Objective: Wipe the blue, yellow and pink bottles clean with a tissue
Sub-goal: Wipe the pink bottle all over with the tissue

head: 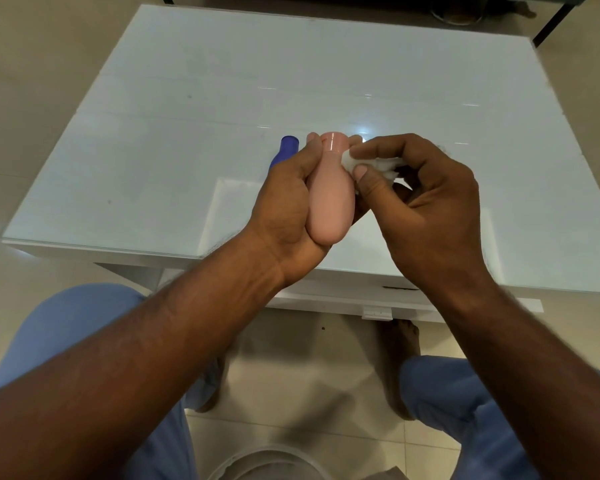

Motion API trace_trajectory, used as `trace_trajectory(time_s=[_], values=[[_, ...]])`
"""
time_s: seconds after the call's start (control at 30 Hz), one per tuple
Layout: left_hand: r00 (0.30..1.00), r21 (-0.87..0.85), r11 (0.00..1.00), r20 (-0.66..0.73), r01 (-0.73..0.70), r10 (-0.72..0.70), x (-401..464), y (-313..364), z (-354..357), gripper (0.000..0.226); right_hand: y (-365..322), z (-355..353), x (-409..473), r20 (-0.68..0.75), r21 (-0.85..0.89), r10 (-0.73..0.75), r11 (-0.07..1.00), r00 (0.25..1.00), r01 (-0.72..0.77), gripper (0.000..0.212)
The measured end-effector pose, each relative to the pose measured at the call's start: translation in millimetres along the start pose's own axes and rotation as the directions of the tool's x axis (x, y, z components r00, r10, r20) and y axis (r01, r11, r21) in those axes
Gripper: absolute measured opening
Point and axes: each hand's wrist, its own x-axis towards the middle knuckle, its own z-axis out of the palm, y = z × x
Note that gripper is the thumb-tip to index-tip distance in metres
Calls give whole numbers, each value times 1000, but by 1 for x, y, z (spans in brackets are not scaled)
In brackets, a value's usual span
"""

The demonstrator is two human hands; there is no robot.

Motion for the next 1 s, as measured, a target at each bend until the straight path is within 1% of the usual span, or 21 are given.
trace_trajectory(time_s=[0.07, 0.17, 0.27, 0.37, 0.47, 0.53, 0.6, 0.67, 0.73, 0.77, 0.8, 0.9, 1.0], values=[[1000, 19, 1000, -2, 3, -3, 0, 0, 0, 50, 0, -1, 0, 9, 7, 28, 1000, 1000, -28, 15], [1000, 50, 999, 14, 5, -6, 0, 0, -3, 52, -1, -3, -1, 60, 29, 74, 997, 995, -75, 11], [1000, 26, 1000, 25, -7, 7, 1, 2, -4, 49, 1, -2, -4, 98, -10, 99, 995, 990, -98, 14], [999, -35, 998, 15, -52, 52, 5, 6, -7, 46, 3, 1, -9, 172, 17, 77, 997, 982, -81, 2], [996, -80, 993, 2, -88, 88, 11, 10, -9, 45, 1, 5, -18, 330, -4, 41, 999, 943, -42, 5], [995, -65, 993, 1, -98, 99, 13, 12, -8, 45, -4, 10, -23, 375, -46, -6, 999, 927, 25, 10], [993, -50, 992, -21, -114, 113, 13, 13, -7, 45, -7, 10, -19, 303, 1, -12, 1000, 953, 13, 12], [993, -37, 992, -32, -119, 118, 12, 14, -8, 45, -7, 2, -8, 149, 74, 28, 997, 989, -39, 13], [994, 19, 994, -24, -110, 110, 9, 12, -8, 46, -5, -7, 1, 2, 85, 71, 994, 997, -71, 14], [994, 55, 993, -16, -104, 105, 8, 10, -8, 46, -4, -8, 2, -28, 78, 100, 992, 995, -98, 17], [995, 83, 992, -4, -99, 100, 8, 8, -7, 47, -4, -6, 1, -24, 67, 128, 990, 991, -127, 18], [996, 94, 992, 14, -86, 85, 7, 3, -6, 48, -5, 6, -9, 79, 31, 187, 981, 979, -190, 17], [995, 75, 992, 0, -102, 102, 8, 7, -10, 47, -5, 6, -10, 164, 39, 193, 979, 967, -202, 14]])
